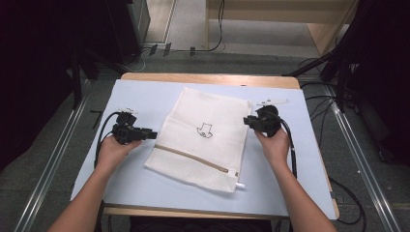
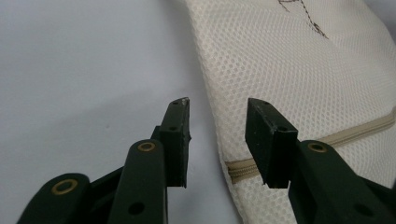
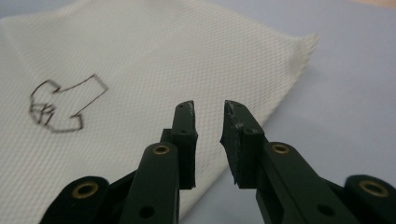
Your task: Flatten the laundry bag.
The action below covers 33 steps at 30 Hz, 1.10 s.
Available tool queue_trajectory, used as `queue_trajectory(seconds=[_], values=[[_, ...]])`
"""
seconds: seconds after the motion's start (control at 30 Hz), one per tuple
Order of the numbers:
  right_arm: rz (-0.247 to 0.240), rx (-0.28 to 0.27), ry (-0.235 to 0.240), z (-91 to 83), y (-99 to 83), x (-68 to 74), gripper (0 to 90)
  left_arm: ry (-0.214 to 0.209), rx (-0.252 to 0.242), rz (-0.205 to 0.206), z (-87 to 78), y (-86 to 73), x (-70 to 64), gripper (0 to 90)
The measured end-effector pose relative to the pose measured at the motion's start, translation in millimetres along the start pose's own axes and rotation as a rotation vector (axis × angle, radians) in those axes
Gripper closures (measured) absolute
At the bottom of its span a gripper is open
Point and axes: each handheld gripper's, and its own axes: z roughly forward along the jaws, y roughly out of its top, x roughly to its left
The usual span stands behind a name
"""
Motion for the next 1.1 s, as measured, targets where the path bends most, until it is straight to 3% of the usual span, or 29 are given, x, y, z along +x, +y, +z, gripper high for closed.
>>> queue_trajectory(seconds=[0.33,0.57,0.7,0.8,0.93,1.07,1.1], values=[[-0.027,0.054,0.003,-12.2,-44.2,31.3,72.8,0.004,0.024,0.064,23.9,10.6,-14.5,52.5],[0.016,0.088,-0.004,-11.0,-62.9,37.2,67.3,0.02,0.026,0.065,31.1,12.0,-12.2,48.9],[-0.001,0.098,-0.018,-5.3,-67.0,42.7,65.2,0.017,0.037,0.062,36.3,12.6,-10.9,49.1],[0.008,0.092,-0.028,-3.8,-68.3,43.8,64.9,0.009,0.049,0.071,38.1,12.9,-11.7,53.2],[-0.059,0.09,-0.086,-2.2,-69.7,52.0,75.0,0.01,0.06,0.073,40.9,12.6,-12.4,66.7],[-0.039,0.092,-0.044,-1.5,-69.3,50.8,88.3,-0.001,0.085,0.057,41.7,12.6,-12.5,79.8],[-0.039,0.097,-0.041,-1.4,-68.6,50.7,89.0,-0.022,0.094,0.039,42.5,12.5,-12.4,84.4]])
